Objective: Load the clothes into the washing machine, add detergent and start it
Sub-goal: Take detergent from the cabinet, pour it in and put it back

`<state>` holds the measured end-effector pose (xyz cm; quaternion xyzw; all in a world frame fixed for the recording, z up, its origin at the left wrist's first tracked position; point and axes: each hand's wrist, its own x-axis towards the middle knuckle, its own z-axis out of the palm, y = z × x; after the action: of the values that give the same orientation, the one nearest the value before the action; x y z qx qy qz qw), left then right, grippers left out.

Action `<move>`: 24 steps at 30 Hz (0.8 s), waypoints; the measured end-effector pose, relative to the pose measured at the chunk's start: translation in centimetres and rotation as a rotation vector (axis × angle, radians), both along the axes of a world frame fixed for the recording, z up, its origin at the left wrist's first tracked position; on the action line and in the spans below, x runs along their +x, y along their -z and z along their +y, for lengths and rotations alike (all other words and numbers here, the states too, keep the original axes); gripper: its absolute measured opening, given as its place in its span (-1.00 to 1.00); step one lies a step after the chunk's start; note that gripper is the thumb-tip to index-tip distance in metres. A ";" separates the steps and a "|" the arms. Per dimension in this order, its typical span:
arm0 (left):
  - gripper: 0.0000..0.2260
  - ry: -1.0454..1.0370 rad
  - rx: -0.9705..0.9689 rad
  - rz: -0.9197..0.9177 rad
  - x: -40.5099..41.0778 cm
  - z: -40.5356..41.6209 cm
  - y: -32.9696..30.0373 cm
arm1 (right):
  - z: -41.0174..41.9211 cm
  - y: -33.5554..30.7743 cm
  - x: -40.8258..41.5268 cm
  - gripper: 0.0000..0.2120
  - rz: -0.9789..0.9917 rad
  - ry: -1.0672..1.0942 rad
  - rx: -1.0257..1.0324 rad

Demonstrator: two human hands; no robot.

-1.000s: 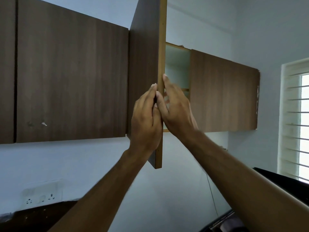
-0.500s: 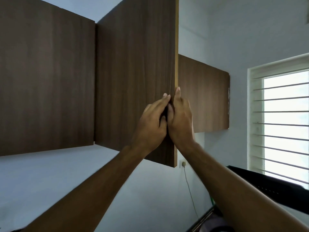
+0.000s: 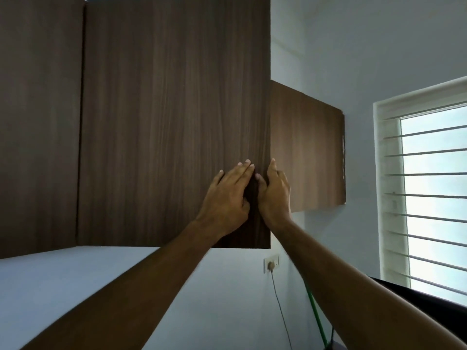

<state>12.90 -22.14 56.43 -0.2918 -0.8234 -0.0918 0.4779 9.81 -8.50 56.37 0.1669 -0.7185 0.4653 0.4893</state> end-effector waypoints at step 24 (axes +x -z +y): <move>-0.47 -0.369 -0.115 0.274 -19.2 -2.4 1.5 | -3.2 0.4 -19.4 -0.37 -0.091 -0.054 0.092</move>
<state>-6.25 -24.56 54.94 -0.1727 -0.7941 0.0848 0.5766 -9.58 -11.68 55.92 0.1873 -0.7560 0.4519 0.4349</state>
